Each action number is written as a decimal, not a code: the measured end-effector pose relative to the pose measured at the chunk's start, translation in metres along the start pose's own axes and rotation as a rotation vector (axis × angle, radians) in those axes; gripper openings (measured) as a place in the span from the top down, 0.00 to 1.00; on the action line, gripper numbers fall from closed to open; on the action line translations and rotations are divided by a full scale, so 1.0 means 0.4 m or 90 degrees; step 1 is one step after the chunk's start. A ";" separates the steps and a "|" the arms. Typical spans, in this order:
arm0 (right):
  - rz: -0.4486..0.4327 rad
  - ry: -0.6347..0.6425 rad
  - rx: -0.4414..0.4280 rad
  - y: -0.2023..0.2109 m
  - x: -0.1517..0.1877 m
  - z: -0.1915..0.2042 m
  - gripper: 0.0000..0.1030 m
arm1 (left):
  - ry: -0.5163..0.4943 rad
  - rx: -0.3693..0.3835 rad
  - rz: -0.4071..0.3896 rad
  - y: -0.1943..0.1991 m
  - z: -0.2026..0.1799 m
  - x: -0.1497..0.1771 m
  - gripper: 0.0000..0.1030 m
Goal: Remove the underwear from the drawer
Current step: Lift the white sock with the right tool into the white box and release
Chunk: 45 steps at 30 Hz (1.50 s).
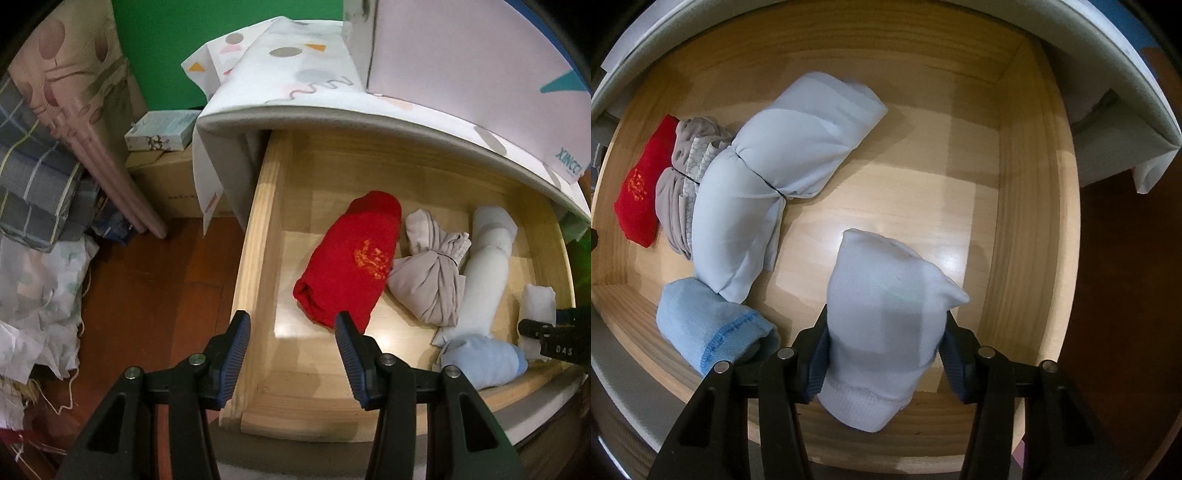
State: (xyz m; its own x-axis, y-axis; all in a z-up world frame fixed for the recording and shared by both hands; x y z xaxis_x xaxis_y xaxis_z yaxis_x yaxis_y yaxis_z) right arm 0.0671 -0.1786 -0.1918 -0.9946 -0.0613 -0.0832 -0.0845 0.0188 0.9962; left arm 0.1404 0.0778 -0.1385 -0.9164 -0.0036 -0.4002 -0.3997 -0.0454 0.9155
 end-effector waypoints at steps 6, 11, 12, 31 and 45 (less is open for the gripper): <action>-0.036 -0.003 -0.009 0.029 0.000 0.000 0.53 | 0.001 -0.004 -0.006 0.002 0.000 0.001 0.53; -0.066 -0.011 -0.008 0.061 0.001 -0.006 0.53 | 0.001 -0.003 -0.007 0.002 -0.002 0.002 0.53; -0.069 -0.010 -0.010 0.069 0.002 -0.005 0.53 | 0.002 -0.002 -0.007 0.001 -0.002 0.001 0.53; -0.174 0.012 -0.039 0.379 -0.055 0.007 0.53 | -0.002 -0.004 -0.018 0.008 -0.003 -0.003 0.53; -0.314 0.020 -0.017 0.712 -0.262 0.000 0.53 | -0.004 -0.009 -0.024 0.013 -0.003 -0.003 0.53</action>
State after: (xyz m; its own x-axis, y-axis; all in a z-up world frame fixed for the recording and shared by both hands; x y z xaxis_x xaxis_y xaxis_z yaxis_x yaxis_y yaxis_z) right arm 0.1472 -0.1668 0.1007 -0.8340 -0.0868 -0.5449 -0.5430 -0.0459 0.8385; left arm 0.1393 0.0764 -0.1334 -0.9010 0.0046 -0.4339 -0.4334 -0.0589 0.8993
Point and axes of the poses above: each gripper's, at about its wrist camera, not at the fingertips, and y roughly against the way its jaws point, z to its left, x to its underside, the point moved 10 cm from there along -y, roughly the way its jaws point, and after that the axes turned 1 degree about -z, right-handed, at the moved point
